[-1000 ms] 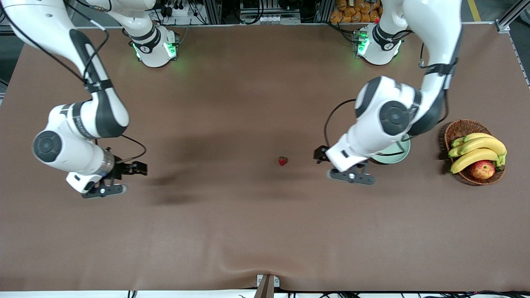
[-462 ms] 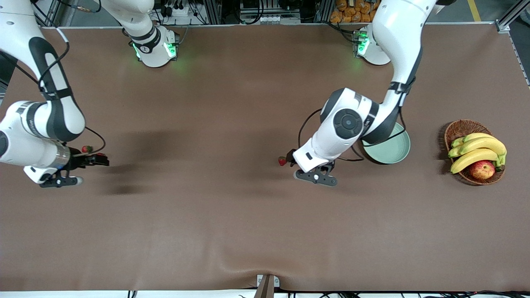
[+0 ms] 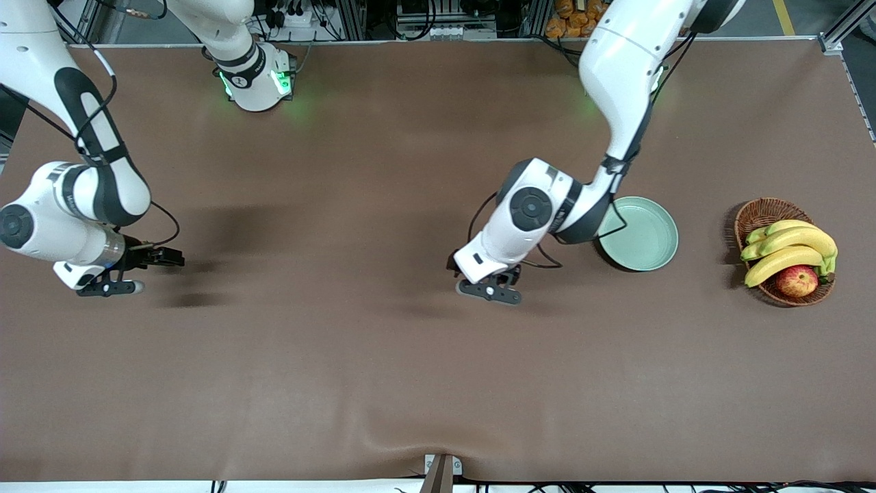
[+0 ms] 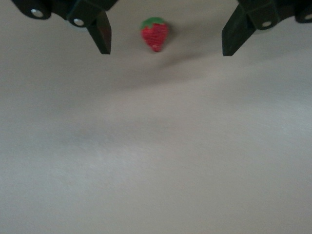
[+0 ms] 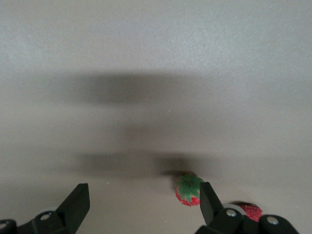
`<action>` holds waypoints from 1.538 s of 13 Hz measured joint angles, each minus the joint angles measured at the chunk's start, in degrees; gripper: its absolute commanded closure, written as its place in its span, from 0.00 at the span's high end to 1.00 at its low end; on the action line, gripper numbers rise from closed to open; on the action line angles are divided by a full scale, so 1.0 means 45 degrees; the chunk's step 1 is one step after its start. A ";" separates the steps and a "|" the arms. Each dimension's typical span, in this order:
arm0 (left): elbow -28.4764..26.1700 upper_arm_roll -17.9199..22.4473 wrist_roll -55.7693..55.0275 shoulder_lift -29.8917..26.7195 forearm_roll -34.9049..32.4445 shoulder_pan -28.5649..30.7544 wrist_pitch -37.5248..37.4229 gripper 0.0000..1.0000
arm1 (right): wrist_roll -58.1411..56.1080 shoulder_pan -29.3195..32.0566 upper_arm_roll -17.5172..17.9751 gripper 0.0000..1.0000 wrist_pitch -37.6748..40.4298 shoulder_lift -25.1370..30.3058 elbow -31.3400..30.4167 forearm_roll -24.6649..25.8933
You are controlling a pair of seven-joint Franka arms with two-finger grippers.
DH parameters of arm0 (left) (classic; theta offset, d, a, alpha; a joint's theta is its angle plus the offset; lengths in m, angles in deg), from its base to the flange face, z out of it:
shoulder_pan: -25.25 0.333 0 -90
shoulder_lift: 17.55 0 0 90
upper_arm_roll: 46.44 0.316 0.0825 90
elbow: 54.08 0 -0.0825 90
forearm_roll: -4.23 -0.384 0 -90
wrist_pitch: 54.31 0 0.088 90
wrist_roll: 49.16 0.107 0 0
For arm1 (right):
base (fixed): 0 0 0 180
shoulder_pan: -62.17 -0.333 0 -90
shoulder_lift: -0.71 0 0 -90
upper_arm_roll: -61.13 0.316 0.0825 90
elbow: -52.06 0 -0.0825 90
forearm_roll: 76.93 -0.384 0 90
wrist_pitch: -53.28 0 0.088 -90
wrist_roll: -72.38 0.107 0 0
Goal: Collect all strawberries into plate
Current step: 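Lower the left gripper over the strawberry while the right gripper returns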
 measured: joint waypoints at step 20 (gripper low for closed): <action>-0.0461 0.0087 -0.0929 0.0562 0.0000 -0.0619 0.0014 0.75 | -0.0833 0.1018 -0.0007 1.00 -0.1485 -0.0551 -0.0871 0.0150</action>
